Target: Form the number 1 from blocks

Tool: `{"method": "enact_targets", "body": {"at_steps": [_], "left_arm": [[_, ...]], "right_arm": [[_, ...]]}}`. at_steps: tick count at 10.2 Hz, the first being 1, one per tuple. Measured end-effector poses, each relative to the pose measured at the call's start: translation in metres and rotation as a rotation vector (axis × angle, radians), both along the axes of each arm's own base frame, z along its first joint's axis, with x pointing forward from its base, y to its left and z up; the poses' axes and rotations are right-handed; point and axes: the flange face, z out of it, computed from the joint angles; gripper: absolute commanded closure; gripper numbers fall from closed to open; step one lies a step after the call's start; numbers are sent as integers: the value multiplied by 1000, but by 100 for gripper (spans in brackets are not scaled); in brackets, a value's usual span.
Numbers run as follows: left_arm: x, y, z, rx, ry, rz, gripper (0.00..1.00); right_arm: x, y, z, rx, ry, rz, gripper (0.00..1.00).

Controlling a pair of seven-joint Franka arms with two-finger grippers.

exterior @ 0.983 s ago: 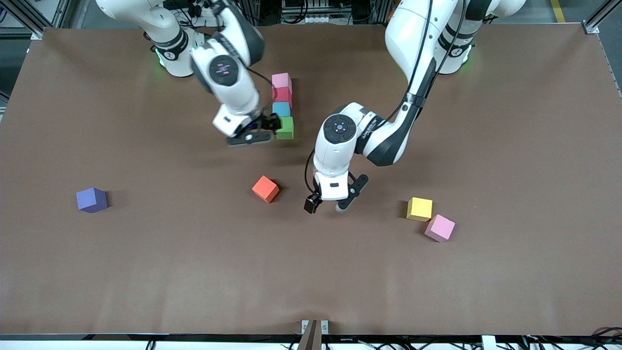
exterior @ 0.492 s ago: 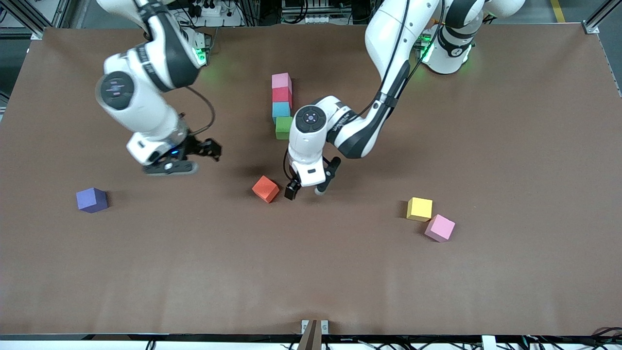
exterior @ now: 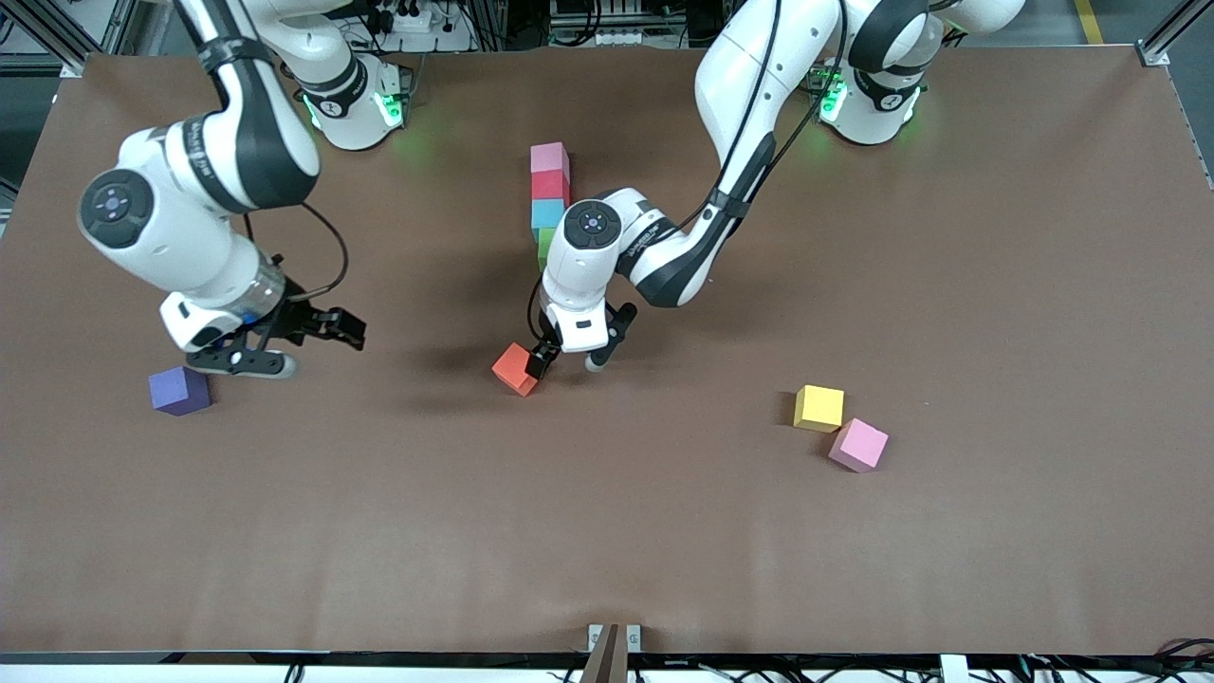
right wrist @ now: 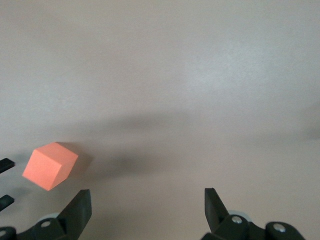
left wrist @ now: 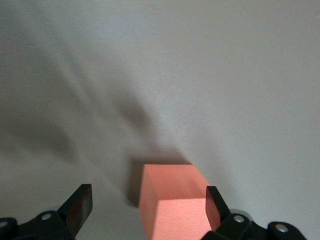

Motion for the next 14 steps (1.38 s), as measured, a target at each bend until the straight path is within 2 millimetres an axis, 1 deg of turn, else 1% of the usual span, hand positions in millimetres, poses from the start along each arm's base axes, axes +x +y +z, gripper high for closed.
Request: {"method": "enact_targets", "body": {"at_steps": [2,4,5,6,8,10,12,14], "left_arm": [[4,-4,3,-31,-9,13,0],[5,-4,3,-72,31,59,0],[6,-4,1,-94,59,97,0],[7,-4,-1,-119,85,150,0],[9,-6,-6,-136,100,201,0],[11,-8,-8,-151,82,194,0],[5,-13,-17,-158,66,147,0],[3,-16,-19,-162,43,95,0]], "right_arm": [[5,-2,-5,-1,5,2,0],[7,-3,-7,-2,7,0,0],[8,-8,-10,-4,11,-9,0],[10,-18,-16,-8,20,-26,0],[14,-34,-31,-16,43,-54,0],[21,-42,-33,-19,40,-70,0],[26,-56,-31,-24,33,-95,0],[29,-67,-34,-29,35,-118,0]]}}
